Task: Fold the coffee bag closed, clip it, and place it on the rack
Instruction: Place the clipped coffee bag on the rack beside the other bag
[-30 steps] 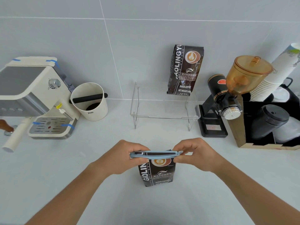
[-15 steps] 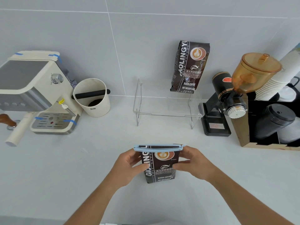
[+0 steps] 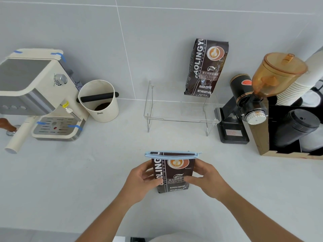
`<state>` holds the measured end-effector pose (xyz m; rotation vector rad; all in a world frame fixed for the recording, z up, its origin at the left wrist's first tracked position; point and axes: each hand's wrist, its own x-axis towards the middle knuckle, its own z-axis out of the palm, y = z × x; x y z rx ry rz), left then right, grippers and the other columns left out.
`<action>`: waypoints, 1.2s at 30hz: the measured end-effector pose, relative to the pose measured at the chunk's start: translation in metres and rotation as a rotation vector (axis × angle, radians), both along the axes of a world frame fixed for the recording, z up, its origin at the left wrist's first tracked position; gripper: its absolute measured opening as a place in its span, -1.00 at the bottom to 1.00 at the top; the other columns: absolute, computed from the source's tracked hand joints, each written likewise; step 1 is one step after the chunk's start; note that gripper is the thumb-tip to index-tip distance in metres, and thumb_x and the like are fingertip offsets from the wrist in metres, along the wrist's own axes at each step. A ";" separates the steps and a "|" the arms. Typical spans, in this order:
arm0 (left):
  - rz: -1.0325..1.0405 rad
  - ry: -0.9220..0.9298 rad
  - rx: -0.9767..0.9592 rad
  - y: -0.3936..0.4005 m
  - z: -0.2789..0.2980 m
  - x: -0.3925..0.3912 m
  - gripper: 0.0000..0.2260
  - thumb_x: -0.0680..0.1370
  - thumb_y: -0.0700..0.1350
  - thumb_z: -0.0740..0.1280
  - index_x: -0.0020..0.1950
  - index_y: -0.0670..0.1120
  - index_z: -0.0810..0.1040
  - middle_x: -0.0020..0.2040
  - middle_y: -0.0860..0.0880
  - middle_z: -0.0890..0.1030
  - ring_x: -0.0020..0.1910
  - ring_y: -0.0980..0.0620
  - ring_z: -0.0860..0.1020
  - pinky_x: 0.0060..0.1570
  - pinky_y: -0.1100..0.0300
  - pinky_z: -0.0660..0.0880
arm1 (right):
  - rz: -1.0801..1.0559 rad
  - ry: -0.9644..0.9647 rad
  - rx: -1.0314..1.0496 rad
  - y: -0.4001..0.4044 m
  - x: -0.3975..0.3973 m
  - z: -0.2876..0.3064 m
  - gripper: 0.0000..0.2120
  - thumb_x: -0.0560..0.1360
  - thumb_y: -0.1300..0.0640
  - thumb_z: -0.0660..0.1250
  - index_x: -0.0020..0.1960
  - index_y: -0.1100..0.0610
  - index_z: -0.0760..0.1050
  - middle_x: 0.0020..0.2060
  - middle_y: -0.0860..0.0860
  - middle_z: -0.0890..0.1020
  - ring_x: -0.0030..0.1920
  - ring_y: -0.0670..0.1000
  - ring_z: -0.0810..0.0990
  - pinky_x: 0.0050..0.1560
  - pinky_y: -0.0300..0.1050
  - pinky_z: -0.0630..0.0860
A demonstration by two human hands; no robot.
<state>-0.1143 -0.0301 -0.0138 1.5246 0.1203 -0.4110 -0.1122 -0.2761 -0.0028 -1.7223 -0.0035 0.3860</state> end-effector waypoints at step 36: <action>-0.007 -0.530 0.137 0.008 0.219 0.221 -0.62 0.45 -0.26 0.45 0.17 0.11 0.59 -0.01 0.26 0.70 -0.04 0.18 0.68 0.05 0.23 0.52 | 0.007 -0.467 -0.004 0.011 0.212 0.209 -0.57 0.51 0.28 0.37 0.31 -0.04 0.46 0.16 -0.05 0.67 0.18 0.05 0.62 0.16 0.08 0.57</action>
